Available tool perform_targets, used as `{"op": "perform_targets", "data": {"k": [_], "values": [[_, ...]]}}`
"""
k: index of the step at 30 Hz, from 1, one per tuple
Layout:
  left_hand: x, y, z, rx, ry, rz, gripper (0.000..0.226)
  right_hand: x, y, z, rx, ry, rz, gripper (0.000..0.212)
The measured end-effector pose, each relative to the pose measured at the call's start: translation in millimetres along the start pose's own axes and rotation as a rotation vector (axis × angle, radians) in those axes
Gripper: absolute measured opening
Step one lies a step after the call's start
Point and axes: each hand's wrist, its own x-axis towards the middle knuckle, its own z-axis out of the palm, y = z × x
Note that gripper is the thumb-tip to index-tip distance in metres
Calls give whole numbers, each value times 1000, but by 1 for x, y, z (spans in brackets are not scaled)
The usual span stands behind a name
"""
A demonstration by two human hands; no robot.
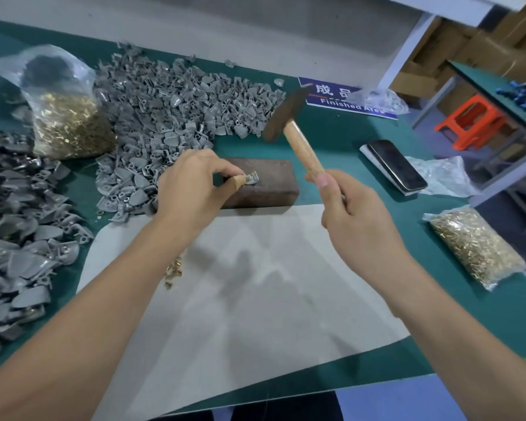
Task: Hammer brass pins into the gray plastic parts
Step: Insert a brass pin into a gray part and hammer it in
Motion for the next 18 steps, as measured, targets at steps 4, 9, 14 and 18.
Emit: {"op": "perform_targets", "data": {"k": [4,9,14,18], "values": [[0,3,-2,2,-15,-20,8,-7,7,5,-128,-187,49,38],[0,2,-2,-14,-23,-18,8,-8,4,-1,-67,-62,-6,38],[0,4,-1,-10,-8,-46,10,-11,5,6,-135,-170,52,35],[-1,4,-1,-8,-4,-24,9,-7,6,-1,-77,-91,21,33]]}}
